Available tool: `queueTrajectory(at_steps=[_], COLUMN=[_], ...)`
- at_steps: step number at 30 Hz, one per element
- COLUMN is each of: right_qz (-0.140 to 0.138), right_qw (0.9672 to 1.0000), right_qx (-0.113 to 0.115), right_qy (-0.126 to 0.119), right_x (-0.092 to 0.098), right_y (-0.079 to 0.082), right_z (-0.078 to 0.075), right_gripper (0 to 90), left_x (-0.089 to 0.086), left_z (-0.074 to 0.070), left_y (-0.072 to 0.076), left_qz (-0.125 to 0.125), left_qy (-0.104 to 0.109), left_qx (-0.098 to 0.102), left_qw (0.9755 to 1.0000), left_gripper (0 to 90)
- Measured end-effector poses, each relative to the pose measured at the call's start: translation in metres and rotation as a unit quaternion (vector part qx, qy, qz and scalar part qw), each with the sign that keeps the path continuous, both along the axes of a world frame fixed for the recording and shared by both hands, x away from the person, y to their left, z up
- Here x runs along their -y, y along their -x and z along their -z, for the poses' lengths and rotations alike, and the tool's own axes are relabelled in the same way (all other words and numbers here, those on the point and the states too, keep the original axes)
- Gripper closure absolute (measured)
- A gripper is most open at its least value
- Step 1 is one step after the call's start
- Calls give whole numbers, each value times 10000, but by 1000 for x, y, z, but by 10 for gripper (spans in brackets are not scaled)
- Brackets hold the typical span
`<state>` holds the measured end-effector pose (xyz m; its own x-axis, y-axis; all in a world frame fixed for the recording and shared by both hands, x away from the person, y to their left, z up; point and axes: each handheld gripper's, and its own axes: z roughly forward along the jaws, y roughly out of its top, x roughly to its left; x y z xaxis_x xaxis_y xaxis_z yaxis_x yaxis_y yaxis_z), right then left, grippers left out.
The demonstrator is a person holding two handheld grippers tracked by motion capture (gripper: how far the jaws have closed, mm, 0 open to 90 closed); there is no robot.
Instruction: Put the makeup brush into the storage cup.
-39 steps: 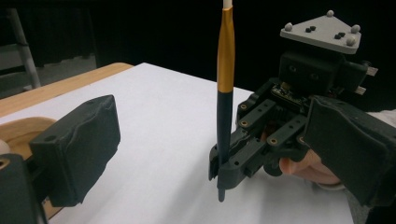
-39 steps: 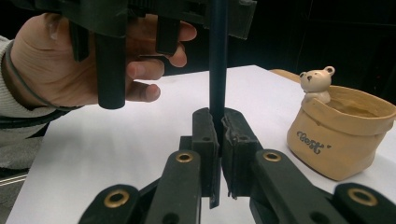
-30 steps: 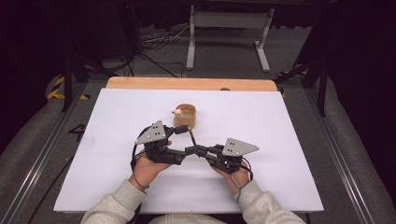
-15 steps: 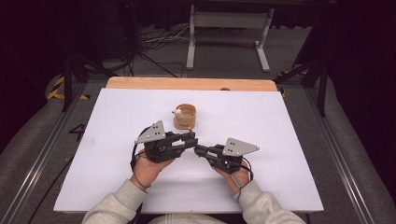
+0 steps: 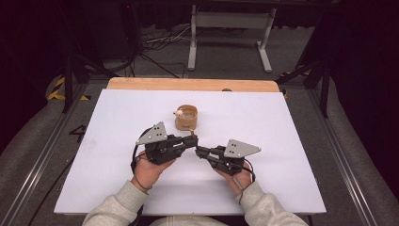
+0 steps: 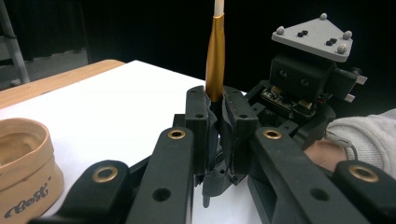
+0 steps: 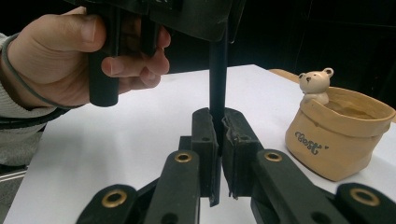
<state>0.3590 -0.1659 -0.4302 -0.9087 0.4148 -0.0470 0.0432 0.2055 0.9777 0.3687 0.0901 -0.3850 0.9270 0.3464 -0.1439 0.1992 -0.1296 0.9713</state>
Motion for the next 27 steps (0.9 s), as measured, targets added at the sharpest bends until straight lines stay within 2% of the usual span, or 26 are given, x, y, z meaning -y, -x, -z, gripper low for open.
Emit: queueTrajectory(at_steps=[1,3,6,7,9,10,11,13,18,21,27], right_qz=[-19,78,244,244,358,478,478,548,672,710,792], right_qw=[10000,9999,9996,9996,9989,9983,9983,9981,9977,9973,9967], right_qx=[6,39,34,34,102,151,151,136,-56,-191,-180], right_qy=[31,120,150,150,289,291,291,248,62,-37,-76], right_x=[0,-1,2,2,5,9,9,13,26,36,44], right_y=[0,1,3,3,4,5,5,5,5,6,7], right_z=[-1,-5,-11,-11,-14,-16,-16,-18,-18,-19,-21], right_gripper=[792,591,393,393,330,295,262,194,63,36,32], left_x=[0,1,-1,-2,-3,-3,-4,-5,-4,-4,-1], left_z=[-1,-4,-9,-11,-14,-16,-18,-22,-30,-34,-39], left_y=[0,0,-1,-1,-4,-5,-6,-9,-17,-23,-35], left_qz=[-7,-18,-54,-67,-125,-172,-189,-286,-503,-632,-958], left_qy=[8,11,-14,-35,-65,-65,-81,-57,-154,-210,-198], left_qx=[-3,35,105,120,136,167,152,101,197,246,286], left_qw=[10000,10000,9999,9999,9998,9997,9997,9995,9984,9975,9948], left_gripper=[824,824,824,824,824,824,824,824,824,824,825])
